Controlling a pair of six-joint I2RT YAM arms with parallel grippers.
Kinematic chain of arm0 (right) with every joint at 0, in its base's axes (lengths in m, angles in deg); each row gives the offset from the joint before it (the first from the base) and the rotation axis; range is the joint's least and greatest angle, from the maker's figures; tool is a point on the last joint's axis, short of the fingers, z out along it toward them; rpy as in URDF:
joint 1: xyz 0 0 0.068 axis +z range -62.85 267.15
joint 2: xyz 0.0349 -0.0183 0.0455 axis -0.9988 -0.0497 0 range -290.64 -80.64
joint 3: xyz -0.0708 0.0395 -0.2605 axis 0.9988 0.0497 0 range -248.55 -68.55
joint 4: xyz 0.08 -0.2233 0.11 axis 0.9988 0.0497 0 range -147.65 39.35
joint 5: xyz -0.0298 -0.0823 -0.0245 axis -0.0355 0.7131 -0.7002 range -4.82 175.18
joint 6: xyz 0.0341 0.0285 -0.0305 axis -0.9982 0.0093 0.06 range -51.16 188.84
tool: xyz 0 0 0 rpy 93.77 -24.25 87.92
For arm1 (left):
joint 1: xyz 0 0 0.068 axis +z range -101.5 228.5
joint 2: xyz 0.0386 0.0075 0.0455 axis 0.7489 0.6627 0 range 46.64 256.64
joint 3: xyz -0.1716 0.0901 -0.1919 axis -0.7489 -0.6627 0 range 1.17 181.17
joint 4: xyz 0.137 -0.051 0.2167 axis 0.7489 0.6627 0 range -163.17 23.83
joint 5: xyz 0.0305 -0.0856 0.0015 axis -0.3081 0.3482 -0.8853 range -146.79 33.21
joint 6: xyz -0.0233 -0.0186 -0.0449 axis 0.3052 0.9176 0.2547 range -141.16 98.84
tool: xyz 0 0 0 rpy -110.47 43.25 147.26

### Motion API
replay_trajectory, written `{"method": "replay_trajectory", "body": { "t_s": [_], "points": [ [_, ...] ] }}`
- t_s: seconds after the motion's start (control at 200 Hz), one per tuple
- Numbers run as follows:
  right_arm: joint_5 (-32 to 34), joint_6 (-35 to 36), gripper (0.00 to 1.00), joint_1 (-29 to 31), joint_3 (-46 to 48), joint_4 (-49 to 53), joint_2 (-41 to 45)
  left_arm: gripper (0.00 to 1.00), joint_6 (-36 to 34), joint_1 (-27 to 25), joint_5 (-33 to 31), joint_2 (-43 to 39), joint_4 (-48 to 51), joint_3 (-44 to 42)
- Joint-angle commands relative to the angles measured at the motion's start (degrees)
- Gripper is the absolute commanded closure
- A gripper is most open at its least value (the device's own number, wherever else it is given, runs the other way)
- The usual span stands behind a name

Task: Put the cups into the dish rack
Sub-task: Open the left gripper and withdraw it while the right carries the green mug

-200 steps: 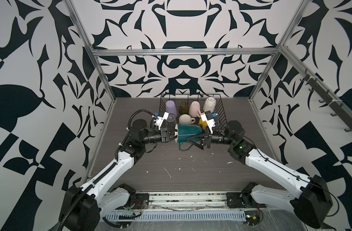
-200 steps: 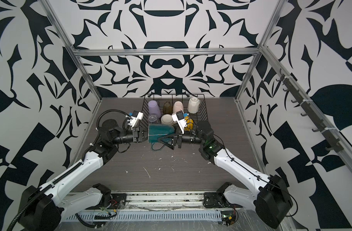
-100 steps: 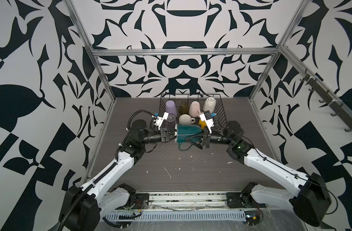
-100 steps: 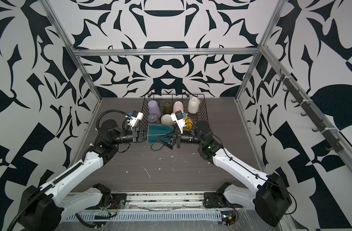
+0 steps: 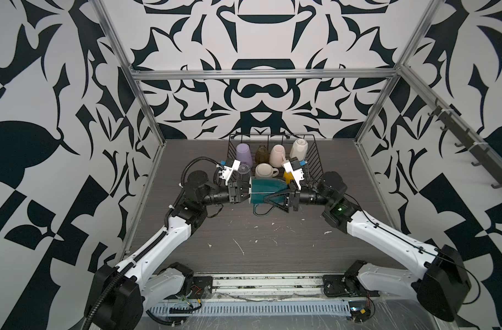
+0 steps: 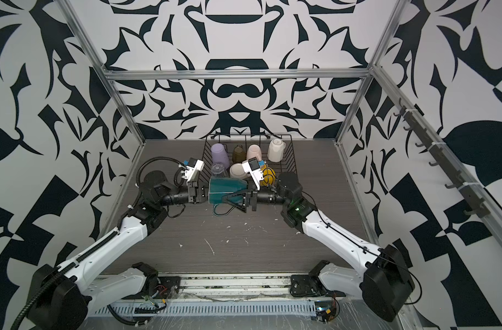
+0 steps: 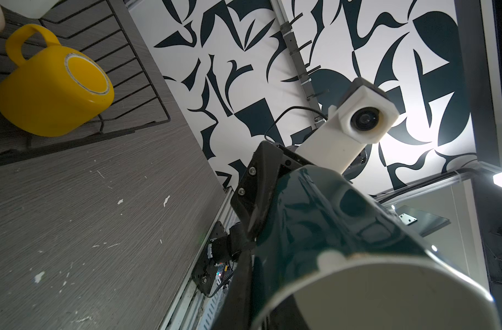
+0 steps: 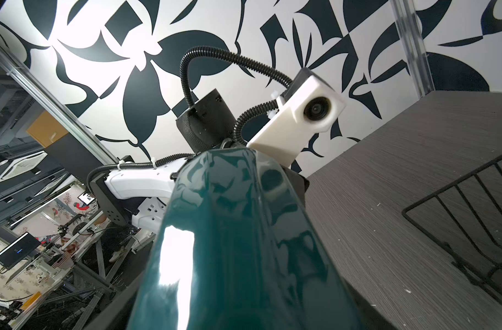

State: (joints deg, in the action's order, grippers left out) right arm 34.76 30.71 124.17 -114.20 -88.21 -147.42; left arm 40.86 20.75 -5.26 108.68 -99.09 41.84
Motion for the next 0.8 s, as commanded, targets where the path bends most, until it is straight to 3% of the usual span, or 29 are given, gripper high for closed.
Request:
{"method": "replay_trajectory", "body": {
  "t_s": [0.0,0.18,0.445,0.66,0.795],
  "points": [
    [7.22,3.51,1.0,0.25,-3.64,5.79,0.57,1.0,0.0,-0.82,0.86,-1.17,-4.23,0.55],
    [9.98,6.28,1.0,0.19,-5.63,11.7,2.3,0.98,-2.19,-0.43,-0.79,-2.01,0.01,1.13],
    [13.86,7.85,1.0,-0.21,-7.6,15.73,4.12,0.84,-2.32,2.07,-2.83,-3.42,3.02,0.98],
    [14.63,7.89,1.0,-0.45,-9.02,16.75,4.12,0.67,-2.0,2.78,-3.75,-3.63,3.5,0.86],
    [15.2,8.28,1.0,-0.81,-9.71,18.38,4.62,0.44,-2.02,3.07,-4.4,-3.93,3.76,0.54]
  ]
}}
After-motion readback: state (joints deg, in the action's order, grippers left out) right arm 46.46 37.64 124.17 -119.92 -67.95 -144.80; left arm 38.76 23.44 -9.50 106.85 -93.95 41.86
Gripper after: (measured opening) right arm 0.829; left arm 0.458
